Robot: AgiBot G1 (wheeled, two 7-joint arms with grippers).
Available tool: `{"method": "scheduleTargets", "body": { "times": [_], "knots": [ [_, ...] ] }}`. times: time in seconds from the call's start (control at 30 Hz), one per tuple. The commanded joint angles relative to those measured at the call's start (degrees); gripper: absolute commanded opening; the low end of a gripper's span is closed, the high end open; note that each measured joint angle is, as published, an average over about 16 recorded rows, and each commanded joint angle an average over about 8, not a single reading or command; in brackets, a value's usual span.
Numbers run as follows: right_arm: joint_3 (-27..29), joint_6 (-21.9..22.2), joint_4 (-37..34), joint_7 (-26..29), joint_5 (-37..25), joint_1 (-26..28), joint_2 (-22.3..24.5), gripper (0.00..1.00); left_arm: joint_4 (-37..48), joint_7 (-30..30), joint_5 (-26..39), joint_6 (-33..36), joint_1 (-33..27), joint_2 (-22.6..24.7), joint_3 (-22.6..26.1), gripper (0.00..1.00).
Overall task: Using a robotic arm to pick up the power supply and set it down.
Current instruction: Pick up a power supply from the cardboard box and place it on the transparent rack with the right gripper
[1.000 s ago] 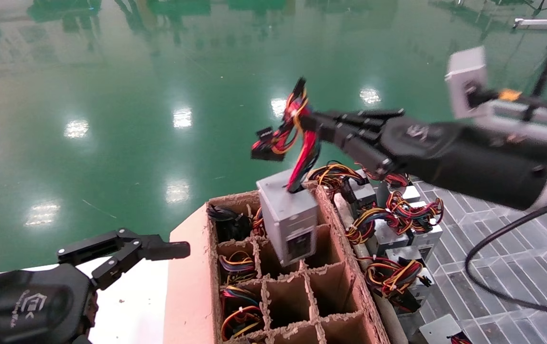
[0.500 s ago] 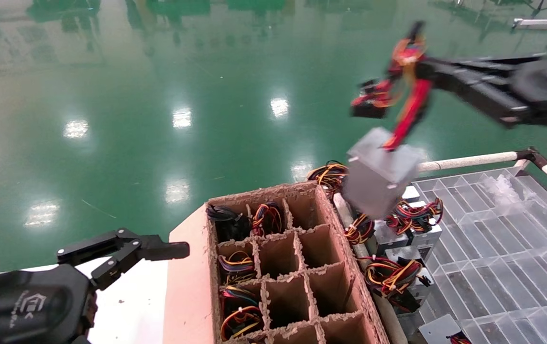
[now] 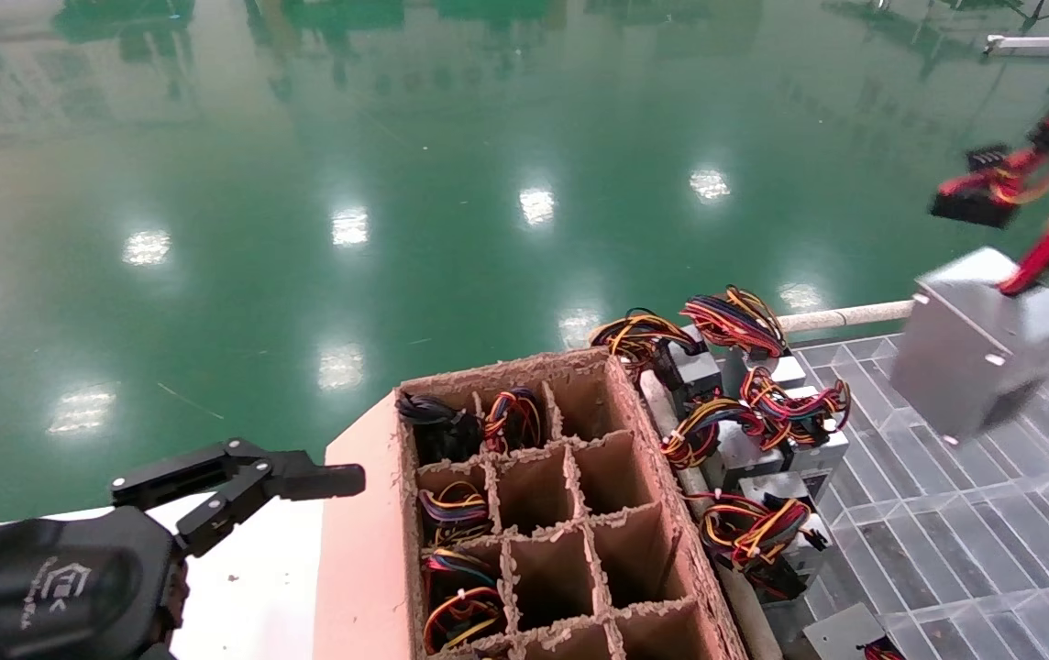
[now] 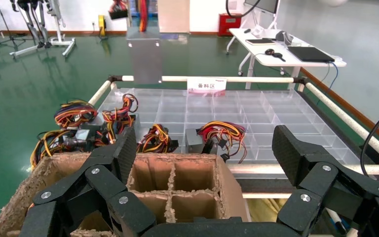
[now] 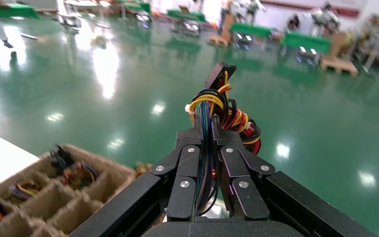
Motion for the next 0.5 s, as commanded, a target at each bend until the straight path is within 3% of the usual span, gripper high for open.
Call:
{"method": "scheduleTargets", "body": {
  "times": [0.03, 0.23, 0.5],
  "knots": [
    [0.6, 0.01, -0.97, -0.43, 0.47, -1.6, 1.64, 0.0, 0.0, 0.0, -0.01, 0.0, 0.0, 0.0, 0.01, 1.0],
    [1.02, 0.44, -4.5, -2.46, 1.43, -7.68, 1.81, 0.0, 0.0, 0.01, -0.02, -0.01, -0.01, -0.01, 0.03, 1.0],
    [1.46, 1.72, -8.24, -5.3, 3.1, -13.96, -1.66, 0.0, 0.0, 0.03, -0.04, -0.03, -0.01, -0.02, 0.06, 1.0]
  ]
}}
